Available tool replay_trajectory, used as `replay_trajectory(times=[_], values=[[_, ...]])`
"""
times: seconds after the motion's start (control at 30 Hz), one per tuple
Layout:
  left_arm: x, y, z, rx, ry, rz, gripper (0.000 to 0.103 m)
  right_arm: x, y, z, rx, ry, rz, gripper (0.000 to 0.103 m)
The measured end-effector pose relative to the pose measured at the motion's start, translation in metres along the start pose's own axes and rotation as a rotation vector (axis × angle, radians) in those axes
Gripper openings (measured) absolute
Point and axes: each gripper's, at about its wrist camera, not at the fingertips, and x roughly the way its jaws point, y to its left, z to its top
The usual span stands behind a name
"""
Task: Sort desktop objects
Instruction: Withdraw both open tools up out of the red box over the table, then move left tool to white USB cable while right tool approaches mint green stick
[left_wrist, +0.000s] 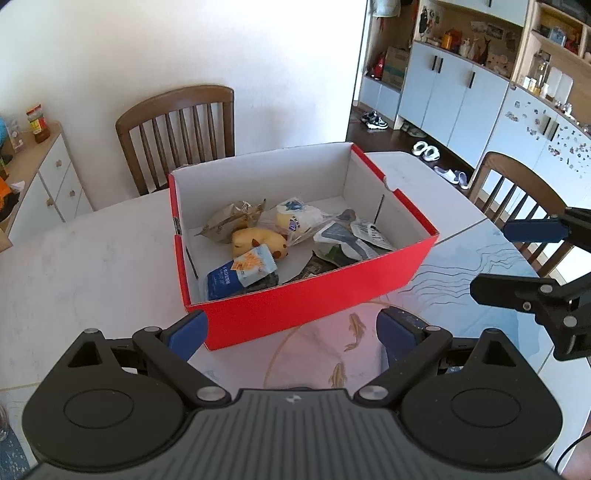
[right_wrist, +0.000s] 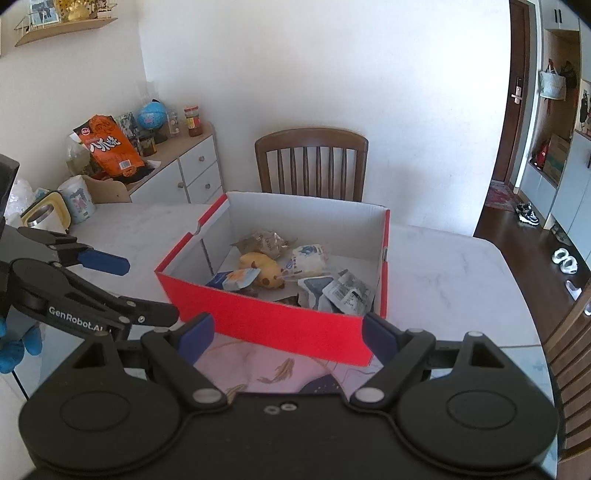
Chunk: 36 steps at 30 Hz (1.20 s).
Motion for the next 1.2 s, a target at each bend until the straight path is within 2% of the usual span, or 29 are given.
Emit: replay_trajectory(times=[0.3,0.73,1.2], values=[[-0.007,-0.009,-0.020,0.010,-0.003,-0.026,0.098,-0.019,0.010,-0.030,0.009,-0.020,-0.013,0.087],[-0.023,-0.028,-0.049,0.023,-0.065,-0.034,0.098,-0.038,0.023,-0.069,0.020,-0.061,-0.067,0.087],[-0.008,-0.041,-0.085,0.077,-0.069,-0.031,0.098,-0.035,0.037,-0.118,0.011,-0.054,-0.099,0.087]])
